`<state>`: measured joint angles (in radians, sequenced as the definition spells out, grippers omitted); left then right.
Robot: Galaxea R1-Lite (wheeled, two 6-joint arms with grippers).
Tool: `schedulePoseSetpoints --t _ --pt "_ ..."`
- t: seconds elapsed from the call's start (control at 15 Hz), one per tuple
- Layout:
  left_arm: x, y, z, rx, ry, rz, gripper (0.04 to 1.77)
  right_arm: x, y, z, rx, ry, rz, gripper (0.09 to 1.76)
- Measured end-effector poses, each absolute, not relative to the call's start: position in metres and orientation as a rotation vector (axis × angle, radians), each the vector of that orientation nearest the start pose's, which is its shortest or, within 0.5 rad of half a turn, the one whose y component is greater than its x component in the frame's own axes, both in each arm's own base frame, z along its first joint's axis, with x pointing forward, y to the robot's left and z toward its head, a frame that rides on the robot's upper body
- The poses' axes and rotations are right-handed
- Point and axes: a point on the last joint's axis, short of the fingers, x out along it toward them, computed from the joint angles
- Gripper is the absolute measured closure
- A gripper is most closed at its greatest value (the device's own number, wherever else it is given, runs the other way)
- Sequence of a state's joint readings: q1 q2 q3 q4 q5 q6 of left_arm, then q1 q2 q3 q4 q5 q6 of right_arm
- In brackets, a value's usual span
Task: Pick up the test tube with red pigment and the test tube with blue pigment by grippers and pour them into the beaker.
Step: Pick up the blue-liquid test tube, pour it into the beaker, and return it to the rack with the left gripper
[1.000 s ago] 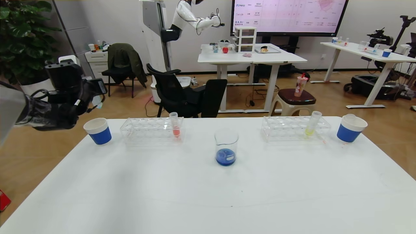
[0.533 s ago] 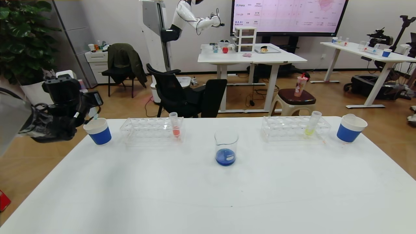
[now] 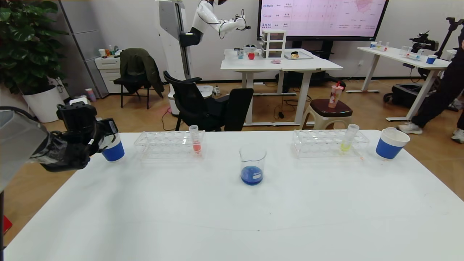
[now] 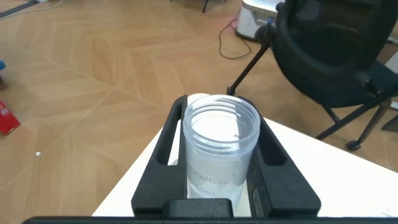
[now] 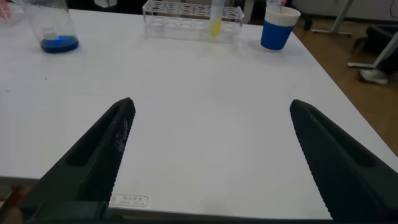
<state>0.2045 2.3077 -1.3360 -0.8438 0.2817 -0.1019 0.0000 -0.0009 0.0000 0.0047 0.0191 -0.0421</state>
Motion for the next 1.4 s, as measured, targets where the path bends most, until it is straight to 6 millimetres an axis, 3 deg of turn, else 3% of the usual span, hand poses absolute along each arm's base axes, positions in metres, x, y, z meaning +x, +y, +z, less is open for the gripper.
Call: schedulePoseSetpoints --t 0.53,0.87,1.2,1.27,1.4 --pt "0.447 0.099 0.096 -0.077 0.118 0.492 1.28 -0.023 0.0 0.075 -0.042 0.003 0.019 0.11" --pt "0.445 0.095 0.106 -0.076 0.102 0.483 1.28 -0.023 0.0 0.075 -0.042 0.003 0.019 0.11" --pt "0.441 0.094 0.1 -0.079 0.098 0.476 1.25 -0.023 0.0 0.075 -0.042 0.003 0.02 0.11" --pt "0.44 0.093 0.098 -0.074 0.101 0.475 1.06 -0.023 0.0 0.075 -0.042 0.003 0.019 0.11" --pt "0.439 0.093 0.097 -0.063 0.109 0.474 0.35 -0.023 0.0 0.075 -0.042 0.003 0.019 0.11"
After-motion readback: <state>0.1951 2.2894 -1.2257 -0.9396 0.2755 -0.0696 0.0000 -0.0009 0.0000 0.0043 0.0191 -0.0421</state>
